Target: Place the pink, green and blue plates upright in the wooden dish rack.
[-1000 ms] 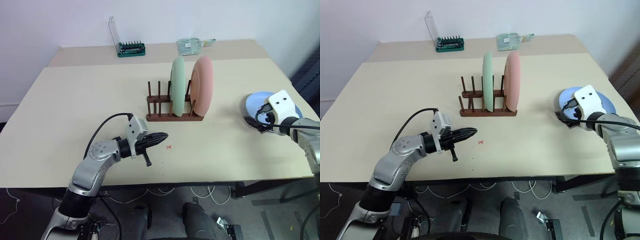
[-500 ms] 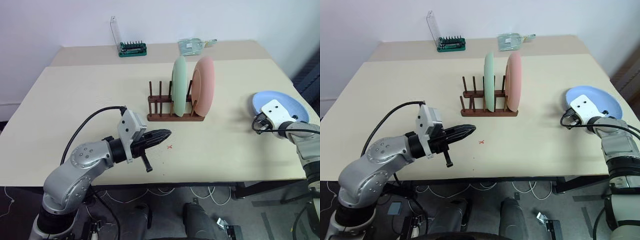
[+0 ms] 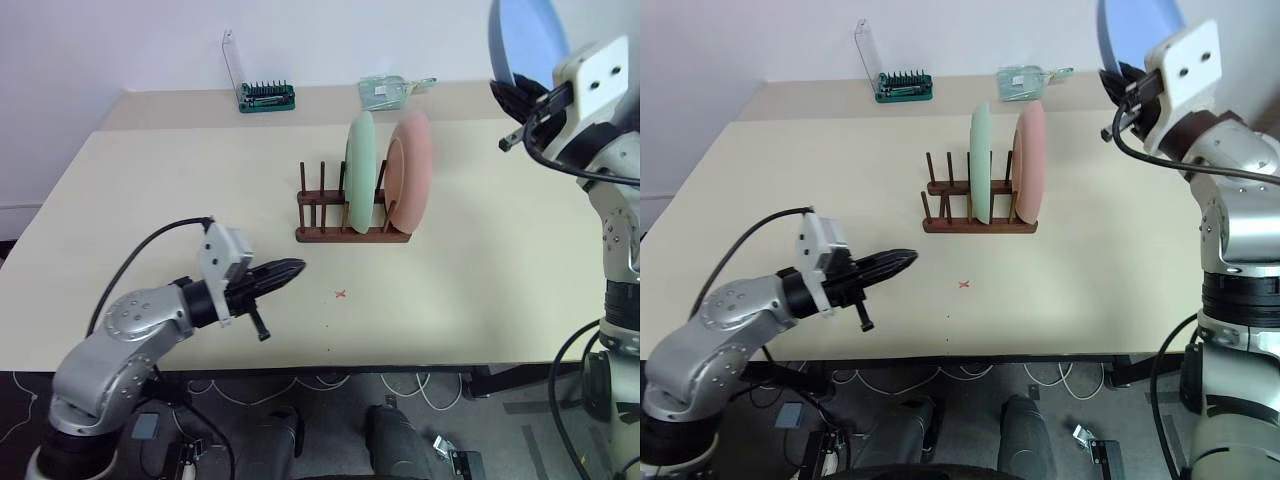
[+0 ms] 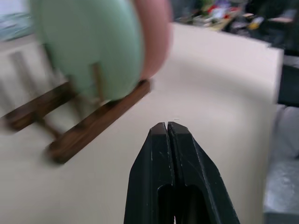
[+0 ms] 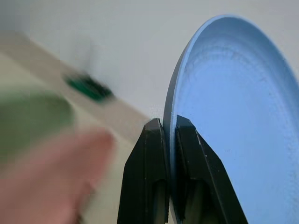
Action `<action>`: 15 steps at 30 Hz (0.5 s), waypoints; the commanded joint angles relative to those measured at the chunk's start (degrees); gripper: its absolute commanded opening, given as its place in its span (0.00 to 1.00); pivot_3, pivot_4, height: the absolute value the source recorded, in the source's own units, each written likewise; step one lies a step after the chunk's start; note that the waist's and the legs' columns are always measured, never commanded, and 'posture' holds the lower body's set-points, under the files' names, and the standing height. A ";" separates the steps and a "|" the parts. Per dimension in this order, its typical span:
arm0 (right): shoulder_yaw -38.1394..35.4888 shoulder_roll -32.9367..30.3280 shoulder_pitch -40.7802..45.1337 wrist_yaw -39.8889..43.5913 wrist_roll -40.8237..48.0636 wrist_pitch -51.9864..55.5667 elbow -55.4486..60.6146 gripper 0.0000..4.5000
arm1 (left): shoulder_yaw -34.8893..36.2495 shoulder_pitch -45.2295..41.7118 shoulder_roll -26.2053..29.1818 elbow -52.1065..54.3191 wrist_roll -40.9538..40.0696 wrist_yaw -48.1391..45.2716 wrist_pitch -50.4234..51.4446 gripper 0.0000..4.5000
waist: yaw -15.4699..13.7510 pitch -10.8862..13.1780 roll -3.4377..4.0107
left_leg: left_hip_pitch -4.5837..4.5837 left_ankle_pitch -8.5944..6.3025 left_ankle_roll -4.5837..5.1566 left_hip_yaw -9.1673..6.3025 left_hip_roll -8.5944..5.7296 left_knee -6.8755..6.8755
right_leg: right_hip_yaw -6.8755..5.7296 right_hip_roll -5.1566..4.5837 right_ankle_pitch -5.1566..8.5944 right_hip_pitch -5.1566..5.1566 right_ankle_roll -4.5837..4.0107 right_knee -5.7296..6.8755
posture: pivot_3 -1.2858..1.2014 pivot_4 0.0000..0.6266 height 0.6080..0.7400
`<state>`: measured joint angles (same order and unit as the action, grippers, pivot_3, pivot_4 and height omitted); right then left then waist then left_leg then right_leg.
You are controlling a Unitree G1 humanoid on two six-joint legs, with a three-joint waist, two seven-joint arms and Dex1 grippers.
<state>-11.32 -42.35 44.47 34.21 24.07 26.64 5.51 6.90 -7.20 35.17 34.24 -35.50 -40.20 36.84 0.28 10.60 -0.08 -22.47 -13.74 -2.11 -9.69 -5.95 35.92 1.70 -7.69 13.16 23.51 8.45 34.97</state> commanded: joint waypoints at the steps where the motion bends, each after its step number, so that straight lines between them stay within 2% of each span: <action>1: -3.29 3.57 5.09 0.81 14.69 8.29 9.28 0.00 | 4.11 -0.31 1.66 -5.05 0.65 -2.74 -4.35 0.00 | 0.24 0.02 0.01 | 0.00 0.00 0.00 0.00 0.01 0.00 | 0.00 0.01 0.00 0.02 -0.01 0.00 | 0.52 0.24 1.00; 3: -3.36 7.80 7.90 -1.61 23.13 12.98 12.55 0.00 | 6.97 0.32 3.29 -9.10 0.07 -5.78 -6.69 0.00 | 0.60 0.03 0.00 | -0.01 0.00 0.00 0.00 0.03 -0.06 | 0.00 0.01 0.00 0.10 -0.01 0.06 | 0.52 0.24 1.00; 5: -2.84 12.29 10.24 -5.07 28.82 16.09 13.62 0.00 | 8.09 -1.45 5.44 -18.03 1.58 -10.28 -10.85 0.00 | 0.80 0.02 0.01 | 0.00 0.00 0.00 0.07 0.18 -0.18 | 0.00 0.05 -0.03 0.24 -0.03 0.10 | 0.52 0.24 1.00; 9: -1.30 17.97 12.44 -10.37 34.22 19.76 13.14 0.00 | 7.48 -2.88 6.52 -24.59 3.42 -13.23 -15.17 0.00 | 0.54 0.00 0.00 | 0.03 0.03 -0.04 0.05 0.37 -0.27 | -0.07 0.15 -0.13 0.28 -0.03 0.11 | 0.52 0.24 1.00; 15: -0.18 29.32 13.68 -22.65 40.12 24.21 7.93 0.00 | 1.51 -5.46 1.27 -31.42 9.37 -12.39 -21.59 0.00 | 0.59 -0.02 -0.04 | -0.01 0.09 -0.15 0.03 0.30 -0.31 | -0.06 0.09 -0.21 0.37 -0.04 0.14 | 0.52 0.24 1.00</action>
<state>-10.50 -13.95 56.34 14.31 61.46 50.57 13.06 8.98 -12.12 36.36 3.23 -27.42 -52.63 17.51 0.86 10.58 -0.12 -22.47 -13.63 -2.30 -9.64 -5.63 35.55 1.65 -7.60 12.91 23.94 8.36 35.14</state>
